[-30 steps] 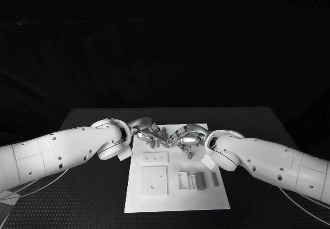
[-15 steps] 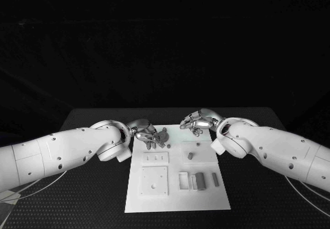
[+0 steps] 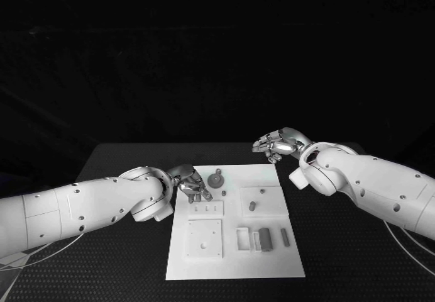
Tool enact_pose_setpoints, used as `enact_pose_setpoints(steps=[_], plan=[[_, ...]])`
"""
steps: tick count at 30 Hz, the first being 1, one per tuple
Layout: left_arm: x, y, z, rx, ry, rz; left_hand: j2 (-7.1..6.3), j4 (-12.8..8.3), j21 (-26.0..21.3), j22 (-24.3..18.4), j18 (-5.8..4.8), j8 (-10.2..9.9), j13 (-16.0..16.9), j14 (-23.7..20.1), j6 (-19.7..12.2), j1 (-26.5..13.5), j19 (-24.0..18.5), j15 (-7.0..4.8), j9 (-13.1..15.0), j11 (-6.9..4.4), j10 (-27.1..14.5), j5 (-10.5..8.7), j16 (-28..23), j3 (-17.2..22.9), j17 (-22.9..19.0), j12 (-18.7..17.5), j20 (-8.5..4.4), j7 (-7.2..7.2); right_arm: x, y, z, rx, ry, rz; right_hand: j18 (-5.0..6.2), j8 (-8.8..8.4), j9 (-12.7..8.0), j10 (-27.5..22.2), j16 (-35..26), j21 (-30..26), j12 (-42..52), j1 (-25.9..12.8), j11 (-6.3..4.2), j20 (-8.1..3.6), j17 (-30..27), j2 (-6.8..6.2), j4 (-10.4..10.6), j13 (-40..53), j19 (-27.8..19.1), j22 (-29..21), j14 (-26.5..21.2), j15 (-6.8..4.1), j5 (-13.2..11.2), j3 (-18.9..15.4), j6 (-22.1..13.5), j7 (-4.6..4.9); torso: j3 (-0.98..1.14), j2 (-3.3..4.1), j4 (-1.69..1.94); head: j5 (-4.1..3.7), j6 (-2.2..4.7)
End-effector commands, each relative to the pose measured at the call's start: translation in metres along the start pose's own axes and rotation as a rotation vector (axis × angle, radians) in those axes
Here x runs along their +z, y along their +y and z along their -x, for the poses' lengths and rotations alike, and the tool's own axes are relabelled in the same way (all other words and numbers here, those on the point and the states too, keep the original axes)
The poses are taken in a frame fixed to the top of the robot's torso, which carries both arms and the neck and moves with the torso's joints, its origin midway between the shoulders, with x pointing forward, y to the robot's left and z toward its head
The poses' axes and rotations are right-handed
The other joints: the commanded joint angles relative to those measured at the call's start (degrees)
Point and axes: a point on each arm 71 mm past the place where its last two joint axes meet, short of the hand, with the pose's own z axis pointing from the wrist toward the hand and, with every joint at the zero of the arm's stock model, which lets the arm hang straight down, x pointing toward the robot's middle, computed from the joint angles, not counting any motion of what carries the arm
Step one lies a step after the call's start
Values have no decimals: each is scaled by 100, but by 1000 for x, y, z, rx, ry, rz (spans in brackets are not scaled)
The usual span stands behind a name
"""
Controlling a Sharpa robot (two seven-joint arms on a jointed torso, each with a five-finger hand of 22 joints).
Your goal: Assemble the parts on the task board
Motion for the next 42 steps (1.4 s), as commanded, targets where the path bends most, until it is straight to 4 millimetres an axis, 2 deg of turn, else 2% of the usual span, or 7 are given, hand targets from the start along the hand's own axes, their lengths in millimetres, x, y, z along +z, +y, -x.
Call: enact_pose_setpoints(steps=[1,5,8,9,15,23,42], plan=[[-1,0,4,51,-89,34,-58,0,29,27,-73,50,36,40,317,6,55,-13,147,-63,120,8,32,28,26,43,5,-261,0,1,2,8,-14,12,48,10,5,-2,-13,-18,-15,53,-21,0,-8,-23,4,-9,-23,57,-20,-2,-23,-47,28,25,10,-30,-4,20,-26],[0,0,-3,119,-89,43,-123,41,77,107,-67,81,127,106,391,3,137,-58,208,-103,190,39,104,21,80,84,-36,-300,0,0,4,8,-19,11,48,11,6,2,-11,-18,-14,61,-23,-1,-9,-20,2,-13,-20,57,-17,-4,-23,-49,32,23,20,-55,0,45,-40],[0,0,-7,177,-94,52,-226,77,148,232,-72,111,227,193,443,22,208,-119,271,-138,242,293,173,21,81,136,-89,-331,-1,1,5,8,-23,11,48,11,6,4,-10,-18,-13,65,-24,-2,-9,-19,2,-15,-19,57,-16,-4,-23,-50,33,22,26,-63,0,53,-55],[1,1,-8,189,-96,57,-241,83,164,255,-73,121,246,211,458,25,222,-130,283,-147,258,313,188,15,77,153,-99,-338,-1,1,6,8,-23,11,48,11,6,4,-10,-18,-13,66,-24,-2,-9,-18,2,-16,-19,58,-16,-5,-23,-51,34,22,26,-63,0,52,-57],[4,3,-12,236,-106,86,-272,138,247,399,-81,188,373,292,539,28,288,-190,361,-198,319,305,299,-14,49,256,-160,-388,-1,1,7,8,-29,14,48,11,6,8,-9,-18,-11,76,-26,-3,-10,-12,1,-21,-16,58,-13,-7,-23,-52,37,20,28,-58,-15,56,-69],[8,5,-19,270,-122,84,-249,175,297,449,-84,229,453,338,584,10,333,-228,408,-228,351,264,377,-26,22,325,-195,-415,-1,2,7,8,-30,16,48,11,6,12,-8,-18,-9,85,-28,-4,-12,-6,2,-27,-14,58,-11,-8,-23,-54,38,19,35,-56,-11,44,-117],[17,5,-35,263,-113,113,-194,255,449,463,-84,358,642,442,711,-93,442,-312,530,-310,433,199,597,-69,-34,520,-273,-496,-1,2,8,9,-30,12,48,9,5,15,-7,-20,-8,94,-29,-4,-14,1,2,-36,-12,58,-10,-10,-23,-59,39,18,23,-58,-7,13,-180]])
